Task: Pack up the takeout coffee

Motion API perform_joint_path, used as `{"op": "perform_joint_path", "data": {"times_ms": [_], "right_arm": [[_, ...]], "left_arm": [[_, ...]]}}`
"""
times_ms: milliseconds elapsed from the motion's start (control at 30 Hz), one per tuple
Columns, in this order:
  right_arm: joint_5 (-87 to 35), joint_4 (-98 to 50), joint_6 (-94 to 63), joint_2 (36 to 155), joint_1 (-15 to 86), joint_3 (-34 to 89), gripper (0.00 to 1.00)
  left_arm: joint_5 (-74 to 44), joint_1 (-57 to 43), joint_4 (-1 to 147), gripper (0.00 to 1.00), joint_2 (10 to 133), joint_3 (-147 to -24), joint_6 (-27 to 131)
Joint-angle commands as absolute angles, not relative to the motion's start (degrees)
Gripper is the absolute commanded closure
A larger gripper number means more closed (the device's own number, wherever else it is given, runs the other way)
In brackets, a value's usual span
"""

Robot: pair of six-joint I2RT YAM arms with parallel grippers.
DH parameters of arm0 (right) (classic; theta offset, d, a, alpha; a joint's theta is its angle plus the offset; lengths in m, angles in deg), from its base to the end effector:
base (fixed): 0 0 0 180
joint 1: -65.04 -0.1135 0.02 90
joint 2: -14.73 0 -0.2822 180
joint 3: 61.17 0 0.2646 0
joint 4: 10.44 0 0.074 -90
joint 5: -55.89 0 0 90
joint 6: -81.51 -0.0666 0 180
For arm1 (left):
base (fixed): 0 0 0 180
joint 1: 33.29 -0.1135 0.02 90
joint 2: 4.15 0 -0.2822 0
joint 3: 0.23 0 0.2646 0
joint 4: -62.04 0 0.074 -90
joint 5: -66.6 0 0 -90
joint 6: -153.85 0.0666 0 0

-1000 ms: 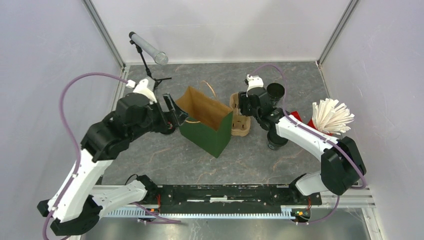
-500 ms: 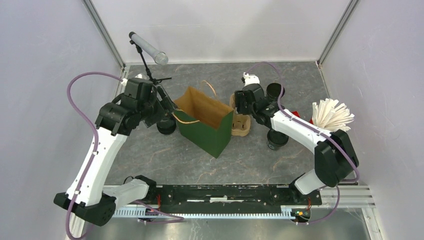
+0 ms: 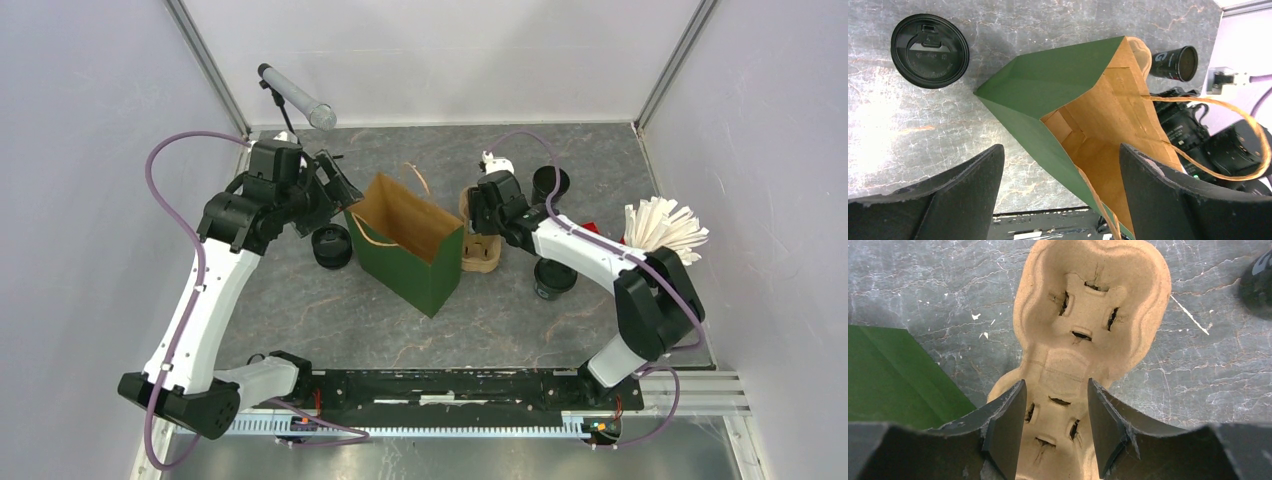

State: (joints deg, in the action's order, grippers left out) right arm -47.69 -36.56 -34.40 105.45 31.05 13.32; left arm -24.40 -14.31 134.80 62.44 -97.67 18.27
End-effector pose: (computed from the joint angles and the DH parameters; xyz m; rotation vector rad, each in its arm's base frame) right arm 0.3239 0.1995 0.2283 -0.0413 2.2991 0.2693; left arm 0.2270 -0.0769 0.4142 -0.5535 2.3013 -0.5465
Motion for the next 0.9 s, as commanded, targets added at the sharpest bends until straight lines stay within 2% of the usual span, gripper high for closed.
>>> {"op": "perform_joint_path", "data": {"times_ms": [0,300,600,867], "right_arm": [[-48.2,-35.2,-35.2,107.7,31.2,16.5,0.46],[-50.8,-36.9,-32.4,111.4,31.3,19.0,0.48],[-52.4,-37.1,-30.4,110.7,31.3,19.7,0.65],[-52.3,-39.0,-29.7,107.7,31.3,22.2,0.66]], "left_arm": [[-22.8,-14.6,134.6,0.09,61.1,-100.5,21.9],[-24.7,-14.6,135.5,0.09,61.1,-100.1,23.0],[-24.8,-14.6,137.0,0.11,62.0,-101.6,22.5],[-24.9,-14.6,140.0,0.11,62.8,-104.0,22.3]]}}
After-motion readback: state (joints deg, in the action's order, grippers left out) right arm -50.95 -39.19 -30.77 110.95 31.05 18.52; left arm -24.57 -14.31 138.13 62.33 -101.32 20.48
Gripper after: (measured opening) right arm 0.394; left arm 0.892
